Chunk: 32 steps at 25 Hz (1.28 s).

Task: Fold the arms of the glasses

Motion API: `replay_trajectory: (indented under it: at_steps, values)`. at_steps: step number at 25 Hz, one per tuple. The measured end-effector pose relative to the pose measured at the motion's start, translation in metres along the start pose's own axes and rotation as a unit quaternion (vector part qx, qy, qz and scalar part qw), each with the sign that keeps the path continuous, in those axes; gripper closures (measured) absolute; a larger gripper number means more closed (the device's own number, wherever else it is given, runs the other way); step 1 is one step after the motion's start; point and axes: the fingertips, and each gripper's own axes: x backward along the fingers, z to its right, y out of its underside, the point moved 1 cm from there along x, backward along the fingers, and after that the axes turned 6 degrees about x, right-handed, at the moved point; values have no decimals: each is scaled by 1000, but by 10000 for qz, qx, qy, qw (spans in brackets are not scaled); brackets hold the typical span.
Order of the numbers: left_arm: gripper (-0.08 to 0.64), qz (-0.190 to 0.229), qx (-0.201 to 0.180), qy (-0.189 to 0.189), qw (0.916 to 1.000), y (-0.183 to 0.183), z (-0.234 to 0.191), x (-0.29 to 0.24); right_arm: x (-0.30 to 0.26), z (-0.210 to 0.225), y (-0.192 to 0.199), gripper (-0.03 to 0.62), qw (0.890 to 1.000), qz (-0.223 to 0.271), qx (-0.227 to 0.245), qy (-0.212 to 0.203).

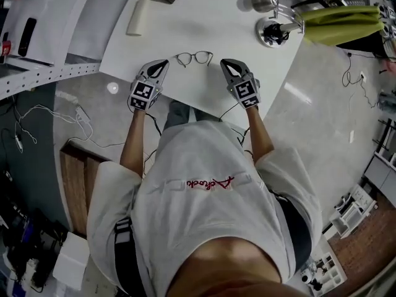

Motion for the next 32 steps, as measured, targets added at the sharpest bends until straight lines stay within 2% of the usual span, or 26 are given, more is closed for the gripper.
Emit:
replay_trajectory:
  at_steps: [2,5,8,11,14,16,20,26,28,32]
  values:
    - [535,-200,-385,149,9989,3,1,-7,-7,-4,6,569,9982,-220,483,-292]
    - [535,-572,-1011,374,9925,14,1,-18,-18,-9,17,569,9886,-535,1167,-784]
    - [535,-857,-1443,573,9841,16,2,-26,-29,-12,25,569,9797,-688,1447,-1201]
    - [534,-985,-1597,697,9798,17,1,-32,-37,-13,29,565,9733,-789,1635,-1404]
    - [465,-1129,-1737,830,9748,19,-2,-36,-46,-11,30,509,9690,-838,1767,-1509]
    - [454,-1177,-1805,888,9725,19,-2,-39,-49,-11,28,511,9665,-849,1850,-1565]
    - [455,-1194,-1928,960,9692,15,2,-44,-52,-10,17,514,9631,-745,2050,-1578]
    - [479,-1149,-1925,1017,9692,11,5,-48,-54,-13,3,514,9579,-547,2292,-1639]
    - [493,-1148,-1954,1026,9686,10,5,-49,-53,-14,3,545,9561,-512,2370,-1647]
    - [503,-1168,-2015,1050,9668,10,6,-50,-53,-15,4,546,9549,-537,2367,-1710]
